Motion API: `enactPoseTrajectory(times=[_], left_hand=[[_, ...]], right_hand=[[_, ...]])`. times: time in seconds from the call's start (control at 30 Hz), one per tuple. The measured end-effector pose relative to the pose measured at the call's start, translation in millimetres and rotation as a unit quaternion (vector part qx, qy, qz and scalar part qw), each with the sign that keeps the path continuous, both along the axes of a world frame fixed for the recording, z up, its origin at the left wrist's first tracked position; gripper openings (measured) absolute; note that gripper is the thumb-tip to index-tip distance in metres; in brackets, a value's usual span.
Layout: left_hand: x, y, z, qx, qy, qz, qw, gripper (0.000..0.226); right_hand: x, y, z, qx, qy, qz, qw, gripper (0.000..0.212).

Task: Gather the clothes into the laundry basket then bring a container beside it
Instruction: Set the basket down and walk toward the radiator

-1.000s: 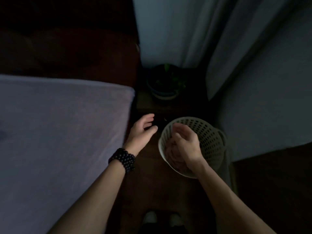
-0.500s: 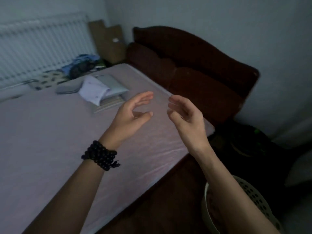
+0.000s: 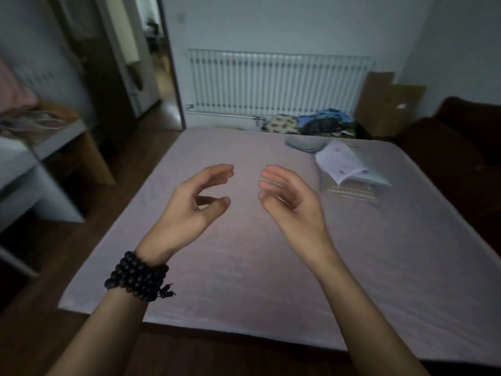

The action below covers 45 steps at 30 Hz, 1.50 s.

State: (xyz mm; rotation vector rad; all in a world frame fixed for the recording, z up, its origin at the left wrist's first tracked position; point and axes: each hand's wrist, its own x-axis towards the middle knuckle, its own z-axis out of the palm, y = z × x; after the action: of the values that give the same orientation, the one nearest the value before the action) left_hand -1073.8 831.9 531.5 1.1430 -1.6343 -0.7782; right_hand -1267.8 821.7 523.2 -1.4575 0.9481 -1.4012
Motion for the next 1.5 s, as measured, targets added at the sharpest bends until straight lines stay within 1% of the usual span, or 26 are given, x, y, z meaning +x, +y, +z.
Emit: enactPoseTrajectory(times=[0.03, 0.17, 0.3, 0.47, 0.5, 0.53, 0.57, 0.77, 0.9, 1.03, 1.3, 1.43, 1.5], left_hand=[[47, 4, 1, -0.002, 0.000, 0.026, 1.000, 0.049], [181, 9, 7, 0.014, 0.004, 0.096, 0.995, 0.050], [284, 15, 5, 0.018, 0.005, 0.148, 0.989, 0.049], [409, 12, -13, 0.030, 0.002, 0.225, 0.974, 0.049], [450, 5, -18, 0.031, 0.005, 0.240, 0.970, 0.049], [473, -1, -20, 0.025, 0.004, 0.247, 0.969, 0.049], [479, -5, -17, 0.018, 0.006, 0.248, 0.969, 0.049], [629, -82, -7, 0.009, -0.023, 0.265, 0.964, 0.049], [712, -117, 5, 0.024, -0.028, 0.259, 0.965, 0.049], [795, -165, 8, 0.025, -0.030, 0.244, 0.969, 0.050], [955, -321, -17, 0.027, -0.037, 0.149, 0.988, 0.053], [1028, -404, -11, 0.026, -0.024, 0.101, 0.994, 0.053], [1052, -445, -10, 0.028, -0.024, 0.068, 0.997, 0.053]], right_hand=[[47, -6, -1, -0.001, 0.001, 0.024, 1.000, 0.036], [181, -21, -1, 0.014, -0.001, 0.089, 0.996, 0.039], [291, -43, -8, 0.016, 0.013, 0.158, 0.987, 0.038], [423, -77, -16, 0.002, 0.046, 0.231, 0.972, 0.037], [467, -90, -23, -0.002, 0.046, 0.247, 0.968, 0.038], [490, -99, -26, -0.003, 0.038, 0.256, 0.966, 0.039], [496, -103, -23, -0.003, 0.034, 0.255, 0.966, 0.041], [654, -184, -30, 0.014, 0.000, 0.275, 0.961, 0.046], [743, -224, -20, 0.035, -0.020, 0.267, 0.963, 0.046], [818, -264, -18, 0.042, -0.010, 0.250, 0.967, 0.048], [960, -380, -46, 0.024, 0.004, 0.140, 0.990, 0.048], [1024, -445, -44, 0.017, 0.005, 0.059, 0.998, 0.045], [1043, -471, -41, 0.024, 0.013, 0.022, 0.999, 0.045]])
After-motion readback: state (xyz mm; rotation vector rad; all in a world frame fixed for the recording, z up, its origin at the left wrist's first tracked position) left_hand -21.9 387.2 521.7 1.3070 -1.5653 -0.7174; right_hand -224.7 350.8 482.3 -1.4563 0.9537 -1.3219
